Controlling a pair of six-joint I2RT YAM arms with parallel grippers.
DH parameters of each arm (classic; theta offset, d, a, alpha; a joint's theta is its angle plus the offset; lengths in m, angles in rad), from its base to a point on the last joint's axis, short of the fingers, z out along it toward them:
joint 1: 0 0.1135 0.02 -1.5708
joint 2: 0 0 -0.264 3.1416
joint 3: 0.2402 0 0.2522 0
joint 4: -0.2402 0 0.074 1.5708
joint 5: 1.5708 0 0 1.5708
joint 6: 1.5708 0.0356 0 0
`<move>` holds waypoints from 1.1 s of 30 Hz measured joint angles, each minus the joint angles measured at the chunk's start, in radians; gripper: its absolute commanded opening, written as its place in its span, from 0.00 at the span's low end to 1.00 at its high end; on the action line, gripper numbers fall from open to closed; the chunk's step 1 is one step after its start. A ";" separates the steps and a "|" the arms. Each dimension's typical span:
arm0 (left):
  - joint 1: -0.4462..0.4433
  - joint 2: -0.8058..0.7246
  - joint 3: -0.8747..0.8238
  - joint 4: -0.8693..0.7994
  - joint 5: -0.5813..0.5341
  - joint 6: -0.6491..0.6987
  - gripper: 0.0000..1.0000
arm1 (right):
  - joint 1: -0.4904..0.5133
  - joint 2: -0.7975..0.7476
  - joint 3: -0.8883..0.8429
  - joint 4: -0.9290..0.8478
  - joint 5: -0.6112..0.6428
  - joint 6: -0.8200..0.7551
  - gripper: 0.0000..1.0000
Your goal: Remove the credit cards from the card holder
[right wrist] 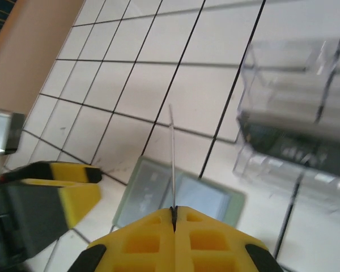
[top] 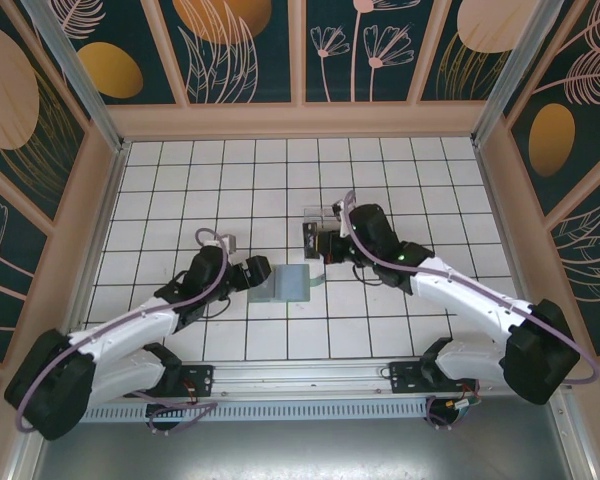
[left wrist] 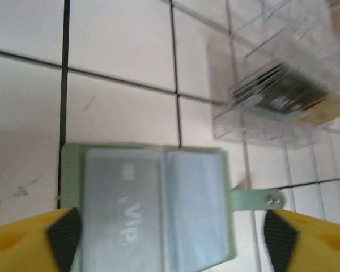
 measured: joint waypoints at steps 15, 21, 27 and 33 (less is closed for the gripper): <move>0.000 -0.401 -0.023 -0.106 -0.099 -0.003 0.98 | 0.072 0.182 0.272 -0.278 0.293 -0.833 0.00; 0.000 -0.478 -0.052 -0.137 -0.115 -0.006 0.98 | 0.108 0.267 0.273 -0.305 0.364 -1.084 0.00; 0.000 -0.525 -0.070 -0.168 -0.116 -0.006 0.98 | 0.114 0.322 0.273 -0.306 0.396 -1.222 0.00; 0.000 -0.550 -0.082 -0.183 -0.118 -0.006 0.99 | 0.109 0.356 0.273 -0.305 0.420 -1.302 0.00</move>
